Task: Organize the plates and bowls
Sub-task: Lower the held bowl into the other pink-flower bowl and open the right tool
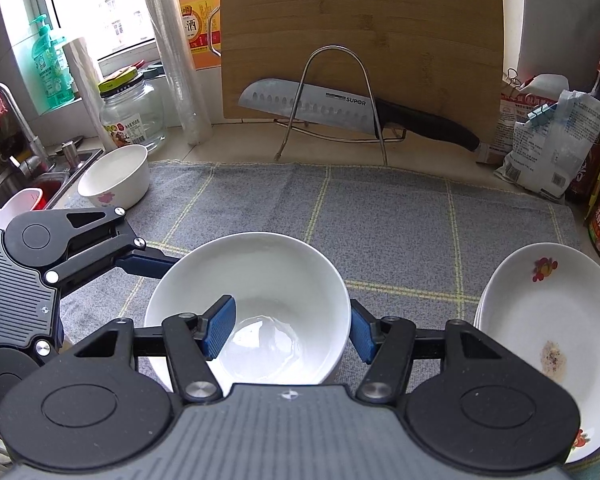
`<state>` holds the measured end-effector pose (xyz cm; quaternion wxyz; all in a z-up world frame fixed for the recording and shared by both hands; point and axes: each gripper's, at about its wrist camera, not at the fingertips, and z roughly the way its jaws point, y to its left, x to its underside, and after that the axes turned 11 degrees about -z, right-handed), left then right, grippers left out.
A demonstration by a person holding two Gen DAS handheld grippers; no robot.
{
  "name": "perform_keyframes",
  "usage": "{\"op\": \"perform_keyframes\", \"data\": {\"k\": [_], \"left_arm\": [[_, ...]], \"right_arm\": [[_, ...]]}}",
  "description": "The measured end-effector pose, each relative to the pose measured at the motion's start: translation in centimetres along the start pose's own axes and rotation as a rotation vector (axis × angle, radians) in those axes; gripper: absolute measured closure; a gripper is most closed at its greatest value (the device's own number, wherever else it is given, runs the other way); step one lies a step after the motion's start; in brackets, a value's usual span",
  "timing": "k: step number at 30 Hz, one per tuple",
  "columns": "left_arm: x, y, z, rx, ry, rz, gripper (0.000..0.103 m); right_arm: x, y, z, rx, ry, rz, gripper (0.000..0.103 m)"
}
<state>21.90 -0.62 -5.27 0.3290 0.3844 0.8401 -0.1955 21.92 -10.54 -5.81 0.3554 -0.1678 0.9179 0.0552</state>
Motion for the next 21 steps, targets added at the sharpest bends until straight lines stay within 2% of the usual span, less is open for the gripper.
{"op": "perform_keyframes", "data": {"k": [6, 10, 12, 14, 18, 21], "left_arm": [[0.0, 0.4, 0.2, 0.010, 0.009, -0.026, 0.011], [0.1, 0.2, -0.2, -0.027, -0.018, 0.002, 0.006], [0.1, 0.2, -0.6, -0.034, -0.025, 0.017, 0.005], [0.1, 0.4, -1.3, -0.033, -0.027, 0.019, 0.005], [0.8, 0.9, -2.8, -0.035, -0.022, 0.010, 0.004], [1.5, 1.2, -3.4, -0.054, -0.008, -0.011, 0.004]], "right_arm": [[0.2, 0.0, 0.1, -0.001, 0.000, 0.006, 0.036], [0.2, 0.0, -0.1, 0.000, -0.012, 0.004, 0.025], [0.2, 0.0, -0.3, 0.004, -0.018, 0.007, 0.012], [0.3, 0.1, -0.8, 0.019, -0.033, 0.008, 0.007], [0.7, 0.5, -1.3, 0.025, -0.043, 0.014, 0.000], [1.1, 1.1, -1.2, 0.033, -0.034, 0.011, 0.000]]}}
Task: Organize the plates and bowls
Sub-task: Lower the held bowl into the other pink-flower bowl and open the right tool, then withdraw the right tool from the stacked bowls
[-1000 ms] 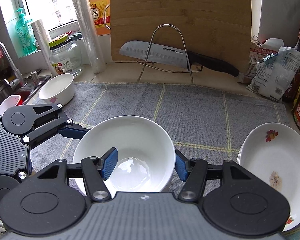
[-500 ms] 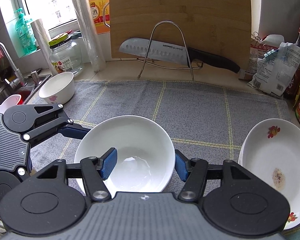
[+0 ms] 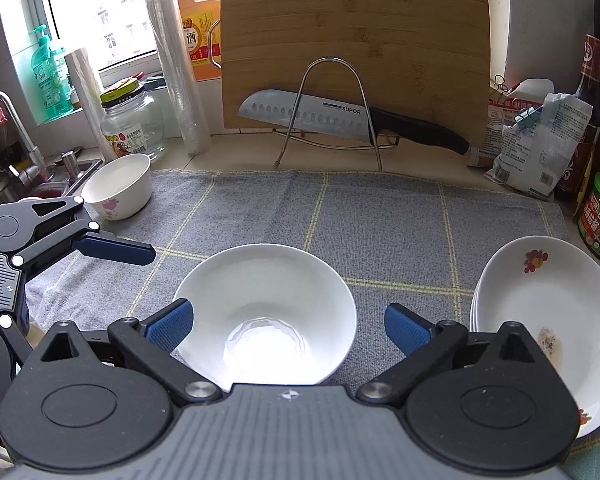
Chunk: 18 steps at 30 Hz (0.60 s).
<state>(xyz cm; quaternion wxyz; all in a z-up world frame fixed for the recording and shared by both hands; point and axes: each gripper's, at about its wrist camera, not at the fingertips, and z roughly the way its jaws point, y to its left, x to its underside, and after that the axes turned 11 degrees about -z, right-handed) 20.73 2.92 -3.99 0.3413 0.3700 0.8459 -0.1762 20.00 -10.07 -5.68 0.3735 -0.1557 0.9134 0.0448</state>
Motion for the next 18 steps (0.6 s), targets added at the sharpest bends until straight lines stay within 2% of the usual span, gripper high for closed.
{"op": "perform_keyframes", "data": {"k": [7, 18], "left_arm": [[1.3, 1.1, -1.1, -0.039, 0.004, -0.082, 0.004], [2.5, 2.3, -2.6, -0.087, -0.009, -0.115, 0.004]], "right_arm": [[0.8, 0.9, 0.4, 0.025, 0.017, 0.012, 0.000], [0.0, 2.2, 0.0, 0.084, -0.006, -0.029, 0.000]]}}
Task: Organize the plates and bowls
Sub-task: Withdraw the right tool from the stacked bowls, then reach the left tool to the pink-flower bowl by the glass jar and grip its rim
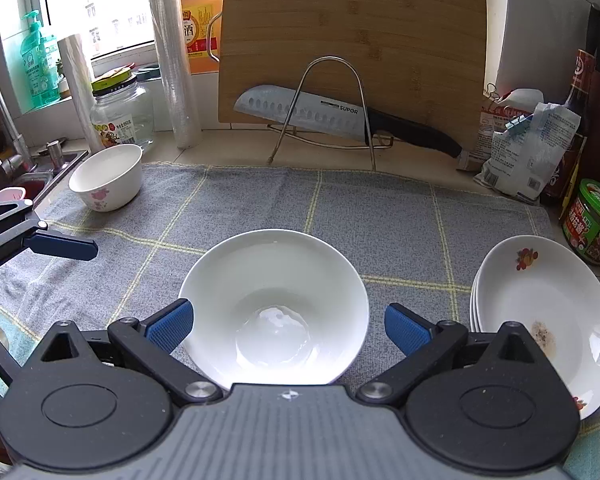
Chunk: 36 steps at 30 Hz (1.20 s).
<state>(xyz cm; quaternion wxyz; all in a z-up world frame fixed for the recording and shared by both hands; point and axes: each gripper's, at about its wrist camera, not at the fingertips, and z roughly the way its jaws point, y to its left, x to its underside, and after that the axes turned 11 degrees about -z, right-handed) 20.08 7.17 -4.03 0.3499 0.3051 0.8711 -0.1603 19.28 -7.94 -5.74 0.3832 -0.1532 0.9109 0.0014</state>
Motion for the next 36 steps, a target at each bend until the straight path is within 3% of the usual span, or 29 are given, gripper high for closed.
{"op": "perform_keyframes", "data": {"k": [9, 15, 19, 24, 36], "left_arm": [[1.1, 3.2, -1.0, -0.158, -0.011, -0.145, 0.004], [2.8, 6.2, -1.6, -0.282, 0.037, -0.281, 0.004], [3.8, 8.4, -2.5, -0.325, 0.040, -0.327, 0.004], [4.4, 11.8, -2.6, -0.304, 0.048, -0.344, 0.004], [3.7, 17.7, -2.2, -0.245, 0.018, -0.240, 0.004]], "right_arm": [[-3.0, 1.4, -0.5, -0.073, -0.080, -0.088, 0.000], [-5.2, 3.3, 0.8, -0.174, -0.129, -0.161, 0.000], [-6.5, 5.3, 2.0, -0.208, -0.129, -0.178, 0.000], [-7.3, 8.3, 2.8, -0.185, -0.122, -0.186, 0.000], [-9.1, 13.4, 5.5, -0.091, -0.061, -0.190, 0.000]]}}
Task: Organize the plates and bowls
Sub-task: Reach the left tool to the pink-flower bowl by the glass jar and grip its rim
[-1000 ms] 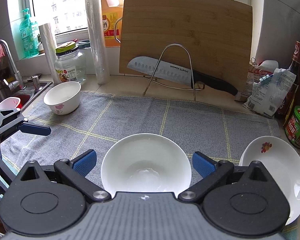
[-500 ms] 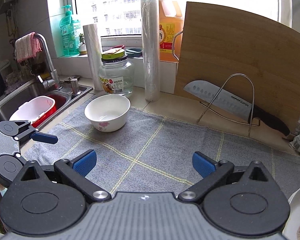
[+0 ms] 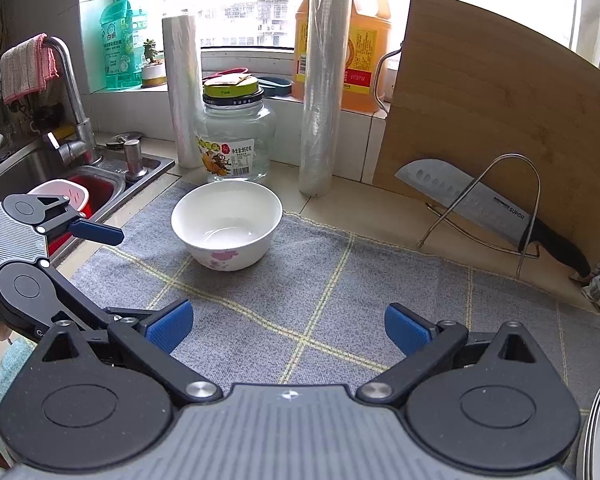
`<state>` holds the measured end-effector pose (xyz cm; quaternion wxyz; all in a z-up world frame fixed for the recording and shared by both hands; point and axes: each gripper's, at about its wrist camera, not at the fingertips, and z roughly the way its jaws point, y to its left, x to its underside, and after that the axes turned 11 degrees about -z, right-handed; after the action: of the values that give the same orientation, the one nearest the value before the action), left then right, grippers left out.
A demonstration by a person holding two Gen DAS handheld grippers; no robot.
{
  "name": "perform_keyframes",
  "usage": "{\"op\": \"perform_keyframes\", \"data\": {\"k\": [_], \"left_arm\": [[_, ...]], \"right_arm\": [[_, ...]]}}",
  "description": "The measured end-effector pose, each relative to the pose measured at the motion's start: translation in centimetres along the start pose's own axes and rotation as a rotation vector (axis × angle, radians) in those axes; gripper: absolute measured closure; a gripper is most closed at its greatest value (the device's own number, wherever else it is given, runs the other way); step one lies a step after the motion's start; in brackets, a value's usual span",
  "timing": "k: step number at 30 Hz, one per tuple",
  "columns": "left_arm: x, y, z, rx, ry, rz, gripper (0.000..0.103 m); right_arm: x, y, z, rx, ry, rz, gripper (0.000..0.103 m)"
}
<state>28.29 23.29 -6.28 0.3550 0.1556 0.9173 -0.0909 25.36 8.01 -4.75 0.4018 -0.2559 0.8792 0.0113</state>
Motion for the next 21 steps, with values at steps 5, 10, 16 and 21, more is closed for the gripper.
{"op": "perform_keyframes", "data": {"k": [5, 10, 16, 21], "left_arm": [[-0.7, 1.2, 0.6, 0.017, -0.008, 0.012, 0.004], [-2.3, 3.0, 0.6, 0.024, -0.006, -0.011, 0.004], [-5.2, 4.1, 0.8, 0.015, -0.002, -0.021, 0.004], [-7.1, 4.1, 1.9, 0.024, 0.010, -0.022, 0.004]], "right_arm": [[-0.9, 0.6, 1.6, 0.007, 0.023, -0.012, 0.000], [-1.6, 1.4, 3.7, 0.001, 0.049, -0.041, 0.000], [-2.0, 2.9, 6.2, -0.016, 0.064, -0.084, 0.000], [-2.5, 4.5, 8.0, -0.020, 0.052, -0.117, 0.000]]}}
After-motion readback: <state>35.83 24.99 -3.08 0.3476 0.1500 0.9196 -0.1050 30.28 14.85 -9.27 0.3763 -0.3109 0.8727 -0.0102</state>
